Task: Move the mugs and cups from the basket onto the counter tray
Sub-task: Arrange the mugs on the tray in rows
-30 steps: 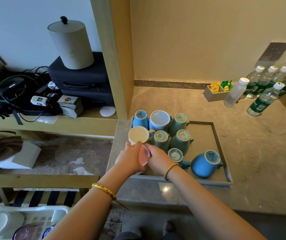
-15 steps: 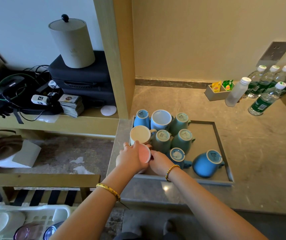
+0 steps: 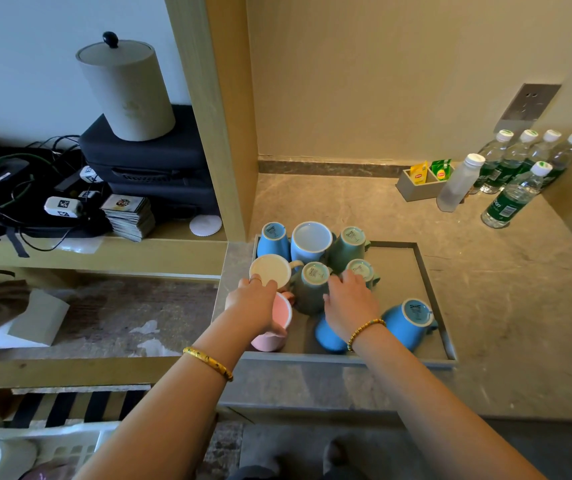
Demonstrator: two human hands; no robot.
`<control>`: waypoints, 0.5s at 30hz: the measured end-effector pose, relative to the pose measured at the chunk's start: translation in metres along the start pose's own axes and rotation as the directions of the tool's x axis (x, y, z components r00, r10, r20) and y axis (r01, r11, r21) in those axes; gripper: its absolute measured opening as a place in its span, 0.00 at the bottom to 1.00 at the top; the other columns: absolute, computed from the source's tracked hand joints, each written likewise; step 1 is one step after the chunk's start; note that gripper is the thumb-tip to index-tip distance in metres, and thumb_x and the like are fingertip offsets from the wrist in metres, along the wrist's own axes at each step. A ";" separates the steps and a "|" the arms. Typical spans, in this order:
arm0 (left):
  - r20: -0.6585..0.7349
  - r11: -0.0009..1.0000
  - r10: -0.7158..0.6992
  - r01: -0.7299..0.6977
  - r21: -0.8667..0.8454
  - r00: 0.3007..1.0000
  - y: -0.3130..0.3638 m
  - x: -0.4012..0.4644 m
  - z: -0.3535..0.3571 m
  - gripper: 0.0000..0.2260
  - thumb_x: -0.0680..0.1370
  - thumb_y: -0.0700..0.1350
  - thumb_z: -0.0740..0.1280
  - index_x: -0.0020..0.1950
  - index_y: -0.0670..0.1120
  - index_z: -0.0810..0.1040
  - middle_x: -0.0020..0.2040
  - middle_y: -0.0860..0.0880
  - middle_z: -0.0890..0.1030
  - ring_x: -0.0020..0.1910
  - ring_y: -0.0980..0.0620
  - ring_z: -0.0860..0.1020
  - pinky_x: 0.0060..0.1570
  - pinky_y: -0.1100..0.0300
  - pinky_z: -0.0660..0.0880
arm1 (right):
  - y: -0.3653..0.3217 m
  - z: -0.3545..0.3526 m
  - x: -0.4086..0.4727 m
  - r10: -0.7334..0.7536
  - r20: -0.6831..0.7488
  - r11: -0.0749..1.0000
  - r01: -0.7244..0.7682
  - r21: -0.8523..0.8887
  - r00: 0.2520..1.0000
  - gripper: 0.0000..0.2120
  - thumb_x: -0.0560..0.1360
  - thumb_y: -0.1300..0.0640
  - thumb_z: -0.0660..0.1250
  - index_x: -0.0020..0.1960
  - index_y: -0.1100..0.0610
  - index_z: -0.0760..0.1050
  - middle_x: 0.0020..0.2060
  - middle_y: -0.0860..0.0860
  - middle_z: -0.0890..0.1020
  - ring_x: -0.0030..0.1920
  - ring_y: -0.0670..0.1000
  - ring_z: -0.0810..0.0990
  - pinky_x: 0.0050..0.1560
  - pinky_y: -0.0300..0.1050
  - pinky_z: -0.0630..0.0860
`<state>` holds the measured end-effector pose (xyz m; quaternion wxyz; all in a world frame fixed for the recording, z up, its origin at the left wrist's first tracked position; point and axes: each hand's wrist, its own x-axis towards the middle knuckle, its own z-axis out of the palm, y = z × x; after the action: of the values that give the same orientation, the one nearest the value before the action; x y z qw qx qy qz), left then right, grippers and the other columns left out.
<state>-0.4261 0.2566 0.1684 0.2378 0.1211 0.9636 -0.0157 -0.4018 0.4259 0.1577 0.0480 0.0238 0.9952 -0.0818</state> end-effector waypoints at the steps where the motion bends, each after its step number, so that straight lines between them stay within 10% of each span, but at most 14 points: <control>1: 0.002 1.000 -0.003 0.003 0.001 1.000 0.000 0.001 0.000 0.38 0.67 0.63 0.71 0.70 0.49 0.59 0.69 0.42 0.64 0.66 0.42 0.64 0.56 0.48 0.72 | 0.004 0.000 -0.001 0.027 0.036 0.998 -0.025 -0.054 0.999 0.17 0.78 0.49 0.60 0.62 0.58 0.69 0.60 0.57 0.71 0.61 0.57 0.69 0.56 0.49 0.72; 6: -0.078 0.994 -0.022 0.013 -0.108 0.997 0.003 0.007 0.000 0.31 0.72 0.64 0.65 0.67 0.47 0.63 0.65 0.42 0.68 0.62 0.42 0.67 0.53 0.50 0.72 | 0.015 0.003 -0.003 0.077 0.374 0.993 -0.037 -0.114 0.924 0.33 0.73 0.41 0.65 0.69 0.57 0.59 0.65 0.59 0.69 0.64 0.60 0.71 0.60 0.51 0.70; 15: -0.253 0.945 -0.023 -0.062 -0.320 0.967 0.010 0.016 0.017 0.21 0.78 0.53 0.60 0.69 0.48 0.65 0.71 0.43 0.63 0.69 0.42 0.60 0.62 0.46 0.69 | 0.015 -0.004 -0.010 0.009 0.385 0.999 0.003 -0.032 0.923 0.29 0.72 0.49 0.69 0.68 0.54 0.60 0.61 0.58 0.72 0.59 0.60 0.75 0.55 0.51 0.74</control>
<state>-0.4296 0.2680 0.1460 0.1297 0.0908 0.9741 0.1616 -0.3912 0.4413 0.1600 0.2431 0.0081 0.9675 -0.0688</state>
